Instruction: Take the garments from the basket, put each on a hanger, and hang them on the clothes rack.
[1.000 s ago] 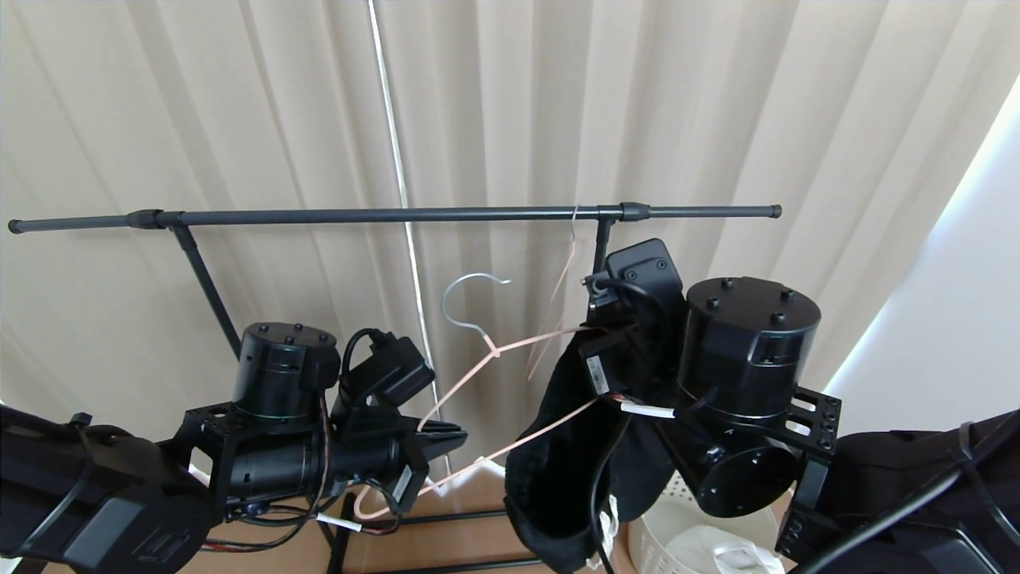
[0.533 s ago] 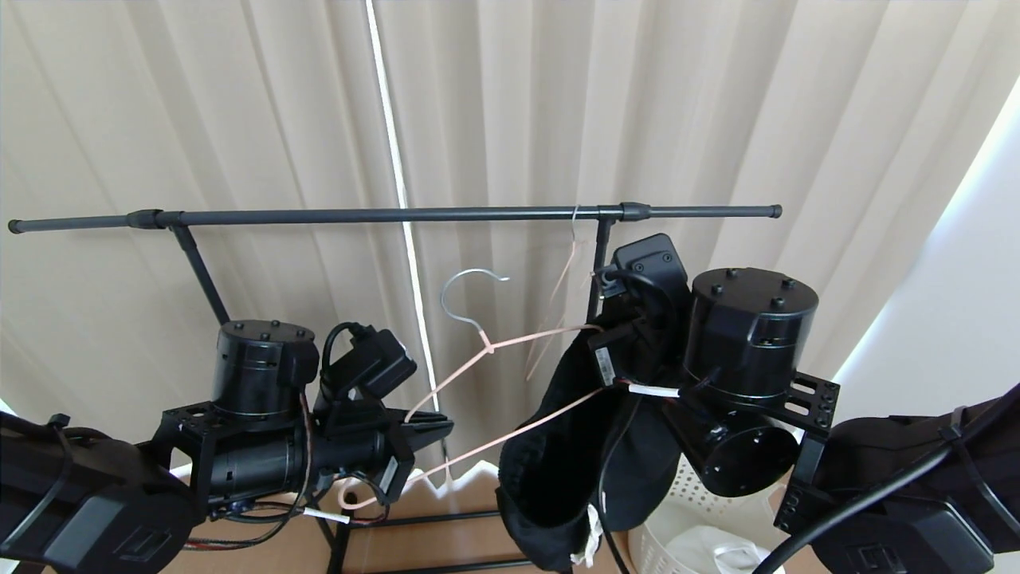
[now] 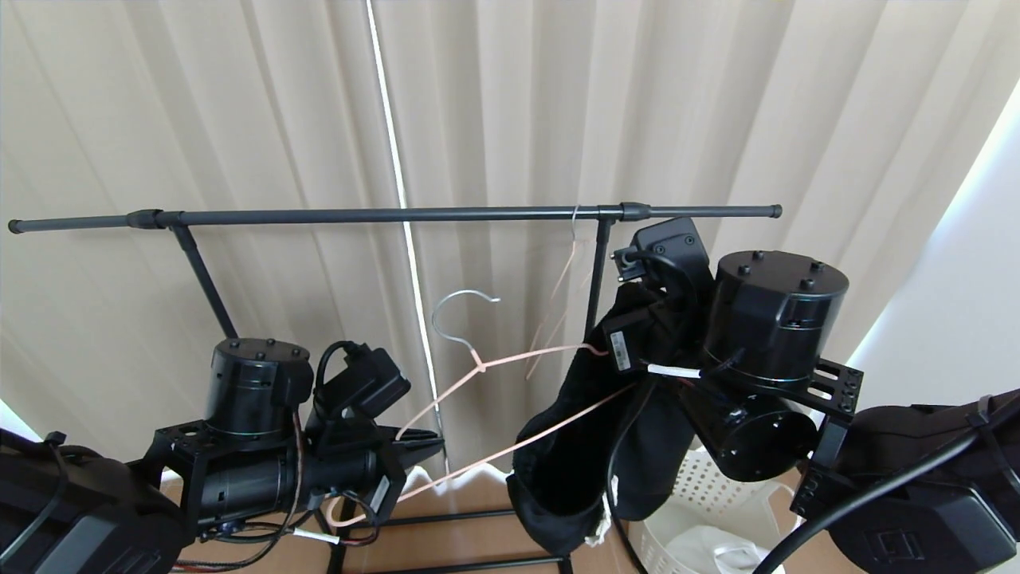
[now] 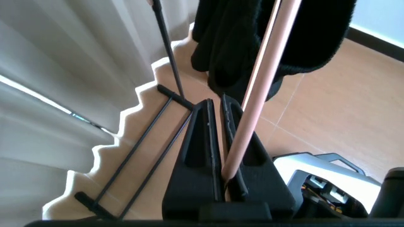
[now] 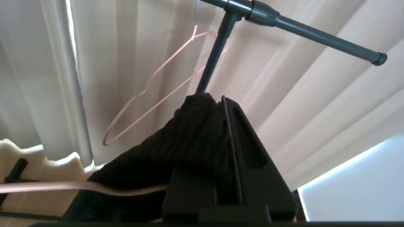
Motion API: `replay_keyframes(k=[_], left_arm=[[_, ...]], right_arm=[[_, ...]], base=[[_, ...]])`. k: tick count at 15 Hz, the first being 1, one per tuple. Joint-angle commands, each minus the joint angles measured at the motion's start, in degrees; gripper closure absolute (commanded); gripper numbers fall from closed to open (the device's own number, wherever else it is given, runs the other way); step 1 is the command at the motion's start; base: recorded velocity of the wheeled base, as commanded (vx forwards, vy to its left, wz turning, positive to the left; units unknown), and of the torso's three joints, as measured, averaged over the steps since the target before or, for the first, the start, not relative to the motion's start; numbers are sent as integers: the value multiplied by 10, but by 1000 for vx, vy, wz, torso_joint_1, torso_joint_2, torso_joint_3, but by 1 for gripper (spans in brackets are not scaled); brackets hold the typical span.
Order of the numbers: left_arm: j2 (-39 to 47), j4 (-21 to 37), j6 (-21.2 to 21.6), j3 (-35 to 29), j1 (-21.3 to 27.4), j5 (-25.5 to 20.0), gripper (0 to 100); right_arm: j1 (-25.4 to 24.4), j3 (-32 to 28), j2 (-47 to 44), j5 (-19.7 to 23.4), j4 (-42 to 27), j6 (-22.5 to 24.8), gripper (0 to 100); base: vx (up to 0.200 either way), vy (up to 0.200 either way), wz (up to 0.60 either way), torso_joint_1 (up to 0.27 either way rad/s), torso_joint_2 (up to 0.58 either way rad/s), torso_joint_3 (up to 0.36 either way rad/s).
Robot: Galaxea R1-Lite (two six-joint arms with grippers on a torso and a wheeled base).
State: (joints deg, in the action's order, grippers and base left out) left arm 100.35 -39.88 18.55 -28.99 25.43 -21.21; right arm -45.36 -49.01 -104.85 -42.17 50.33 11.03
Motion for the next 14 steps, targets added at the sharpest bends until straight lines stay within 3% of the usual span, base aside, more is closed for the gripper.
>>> replay_keyframes(k=[1,14], left_arm=[[9,0,1,-2,13,7,100],[23,0,-6,-35,52,17,100]], right_arm=[[-7,2,3,0,2,0,100],[-122,-8,-11,-2,6,-48,100]], base=[[0,0,0,0,0,0],[0,0,0,0,0,0]])
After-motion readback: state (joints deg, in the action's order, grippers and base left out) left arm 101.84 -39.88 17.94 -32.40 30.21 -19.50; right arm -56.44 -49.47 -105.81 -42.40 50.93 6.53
